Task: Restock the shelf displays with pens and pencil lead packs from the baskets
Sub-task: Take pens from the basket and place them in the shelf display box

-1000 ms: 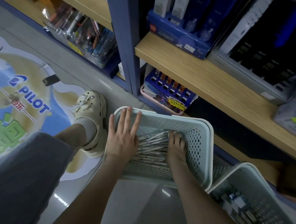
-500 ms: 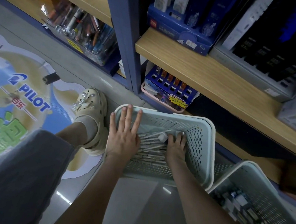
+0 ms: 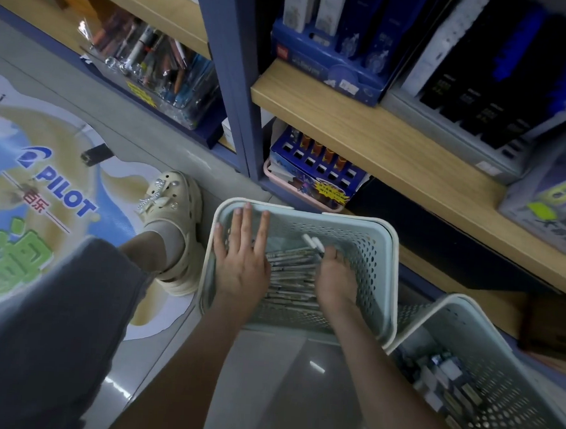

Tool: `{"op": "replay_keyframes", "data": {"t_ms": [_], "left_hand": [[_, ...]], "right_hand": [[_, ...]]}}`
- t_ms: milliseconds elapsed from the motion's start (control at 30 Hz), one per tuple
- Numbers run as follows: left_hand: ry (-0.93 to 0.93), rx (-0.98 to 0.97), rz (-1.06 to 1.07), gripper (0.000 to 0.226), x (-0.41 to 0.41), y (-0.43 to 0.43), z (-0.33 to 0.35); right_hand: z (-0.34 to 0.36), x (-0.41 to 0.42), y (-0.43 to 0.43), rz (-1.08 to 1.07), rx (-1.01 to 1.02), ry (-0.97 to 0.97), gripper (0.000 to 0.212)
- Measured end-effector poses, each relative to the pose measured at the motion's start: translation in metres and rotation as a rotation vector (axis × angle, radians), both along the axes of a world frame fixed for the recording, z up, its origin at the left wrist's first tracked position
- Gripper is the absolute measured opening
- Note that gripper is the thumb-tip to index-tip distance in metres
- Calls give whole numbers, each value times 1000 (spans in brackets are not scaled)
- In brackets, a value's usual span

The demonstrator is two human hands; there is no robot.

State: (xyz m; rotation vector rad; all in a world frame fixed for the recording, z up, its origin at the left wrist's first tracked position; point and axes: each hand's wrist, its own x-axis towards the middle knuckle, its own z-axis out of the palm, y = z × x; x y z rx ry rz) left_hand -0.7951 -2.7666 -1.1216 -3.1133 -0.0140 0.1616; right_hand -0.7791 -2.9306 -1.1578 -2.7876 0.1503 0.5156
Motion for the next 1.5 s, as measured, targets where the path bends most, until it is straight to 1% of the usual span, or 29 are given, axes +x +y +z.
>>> {"op": "replay_keyframes", "data": {"t_ms": [33,100,200,267,333,400,500,567,633,733,800,933,1033,1100,1167,1233,1333,1367,1433,1500], "left_hand": [[20,-7,-11,87,-3,-8,6],[57,-21,-115,84,-10,-32,16],[38,-146,-280,83,-21,-75,29],[46,-230,-381,75,-32,-102,32],[49,-283,-513,60,-46,-123,34],[47,-274,-677,54,-62,-137,30],[0,-159,-936,51,-80,-142,21],[-12,-88,-1024,52,-85,-144,20],[4,-54,-1061,55,-86,-149,21],[61,-33,-1100,58,-86,-157,16],[69,-33,-1110,57,-86,-159,12],[49,-52,-1116,55,-85,-159,9],[44,-61,-1109,55,-86,-160,8],[39,-80,-1106,55,-86,-159,9],[26,-128,-1087,55,-86,-157,13],[8,-200,-992,54,-83,-151,20],[-44,-297,-739,51,-66,-126,27],[-65,-318,-657,48,-59,-113,27],[-89,-316,-489,45,-42,-82,25],[-46,-227,-334,50,-27,-49,27]], "right_hand": [[12,-2,-2,6,50,-46,31],[39,-11,-8,-21,131,-122,35],[77,-32,-30,-133,229,-285,38],[96,-55,-52,-189,252,-382,39],[104,-85,-80,-263,284,-412,38],[102,-117,-116,-351,290,-380,36],[78,-166,-167,-422,180,-301,30],[53,-195,-191,-405,111,-111,32],[34,-214,-206,-332,30,104,41],[18,-219,-219,-270,3,263,54],[16,-211,-222,-263,22,307,58],[9,-207,-223,-243,-89,333,60],[10,-207,-218,-244,-126,348,59],[16,-201,-212,-282,-128,305,55],[28,-189,-204,-341,-103,170,53],[46,-169,-187,-380,-50,-28,50],[80,-132,-145,-389,93,-271,46],[90,-120,-127,-371,151,-315,45],[103,-96,-89,-305,245,-330,47],[104,-74,-52,-209,285,-285,52]]}}
